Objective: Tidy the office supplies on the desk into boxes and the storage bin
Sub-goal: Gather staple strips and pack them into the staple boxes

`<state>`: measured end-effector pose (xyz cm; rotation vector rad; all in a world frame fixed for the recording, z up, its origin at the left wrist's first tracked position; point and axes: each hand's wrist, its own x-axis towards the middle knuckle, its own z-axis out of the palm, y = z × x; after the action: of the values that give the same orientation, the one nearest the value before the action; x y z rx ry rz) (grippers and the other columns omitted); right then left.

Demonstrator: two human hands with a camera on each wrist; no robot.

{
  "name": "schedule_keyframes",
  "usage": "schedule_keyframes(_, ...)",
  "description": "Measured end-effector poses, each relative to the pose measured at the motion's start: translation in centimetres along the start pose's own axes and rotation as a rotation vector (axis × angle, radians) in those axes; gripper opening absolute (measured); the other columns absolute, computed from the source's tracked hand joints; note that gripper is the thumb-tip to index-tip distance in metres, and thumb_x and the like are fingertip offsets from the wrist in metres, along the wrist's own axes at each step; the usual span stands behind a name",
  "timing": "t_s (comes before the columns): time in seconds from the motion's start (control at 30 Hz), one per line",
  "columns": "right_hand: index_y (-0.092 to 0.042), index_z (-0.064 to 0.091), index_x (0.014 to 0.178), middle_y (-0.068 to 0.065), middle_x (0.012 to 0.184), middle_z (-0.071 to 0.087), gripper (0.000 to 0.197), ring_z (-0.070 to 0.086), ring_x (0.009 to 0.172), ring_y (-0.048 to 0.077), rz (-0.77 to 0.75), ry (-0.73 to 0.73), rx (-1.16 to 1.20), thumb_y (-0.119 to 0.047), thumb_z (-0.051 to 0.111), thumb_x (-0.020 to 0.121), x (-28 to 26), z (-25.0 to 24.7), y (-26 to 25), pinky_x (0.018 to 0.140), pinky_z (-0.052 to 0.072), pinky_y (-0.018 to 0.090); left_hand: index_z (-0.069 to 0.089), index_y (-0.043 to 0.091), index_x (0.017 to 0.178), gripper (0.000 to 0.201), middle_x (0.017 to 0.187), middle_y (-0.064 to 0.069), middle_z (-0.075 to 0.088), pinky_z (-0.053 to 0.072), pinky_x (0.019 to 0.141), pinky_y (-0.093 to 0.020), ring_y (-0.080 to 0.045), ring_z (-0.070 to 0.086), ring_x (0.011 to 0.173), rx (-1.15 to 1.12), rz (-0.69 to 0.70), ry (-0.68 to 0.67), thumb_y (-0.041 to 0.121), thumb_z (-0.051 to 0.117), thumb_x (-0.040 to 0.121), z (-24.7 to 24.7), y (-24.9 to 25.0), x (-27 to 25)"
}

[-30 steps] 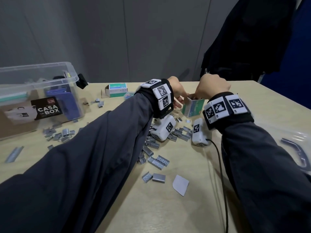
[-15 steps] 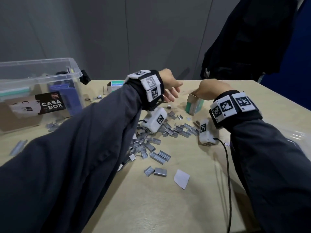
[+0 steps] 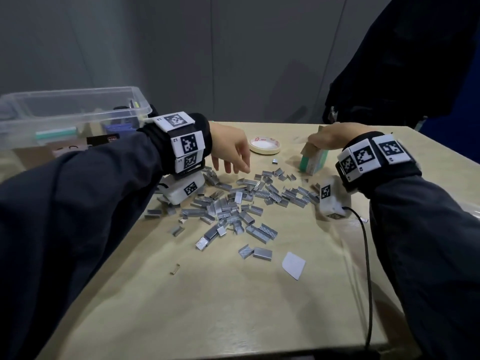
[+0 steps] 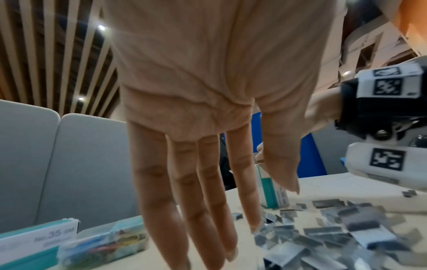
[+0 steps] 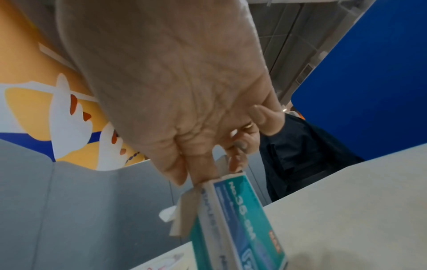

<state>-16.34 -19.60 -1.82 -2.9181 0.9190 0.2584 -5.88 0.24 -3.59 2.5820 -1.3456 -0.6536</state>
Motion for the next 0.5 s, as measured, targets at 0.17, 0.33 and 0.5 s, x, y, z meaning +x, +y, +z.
schedule_keyframes(0.17,-0.004,0.042,0.145,0.018,0.154,0.035,0.057,0.033,0.142,0.032,0.031,0.010,0.127,-0.042,0.026,0.106,0.3,0.3,-0.1,0.114,0.027,0.041,0.071,0.011,0.107,0.022,0.089,-0.001,0.071,0.058,0.064,-0.025,-0.012,0.069,0.079,0.051,0.040,0.069,0.026,0.064,0.092,0.4,-0.9,-0.6)
schedule_keyframes(0.33,-0.004,0.064,0.108,0.015,0.106,0.060,0.036,0.060,0.102,0.039,0.041,0.495,0.033,-0.034,0.060,0.089,-1.6,-1.0,-0.4,0.077,0.041,0.038,0.073,0.018,0.106,0.018,0.088,-0.001,0.070,0.059,0.064,-0.027,-0.010,0.067,0.074,0.022,0.191,0.099,0.016,0.066,0.090,1.0,-0.4,-0.4)
schedule_keyframes(0.5,-0.023,0.080,0.074,-0.009,0.073,0.071,0.028,0.060,0.071,0.009,-0.258,-0.093,-0.132,-0.050,0.083,0.068,-4.1,0.1,-3.4,0.060,0.043,0.024,0.067,0.027,0.116,0.030,0.094,-0.003,0.068,0.052,0.054,-0.020,-0.011,0.066,0.074,-0.016,0.233,-0.008,0.011,0.063,0.092,1.8,1.6,1.6)
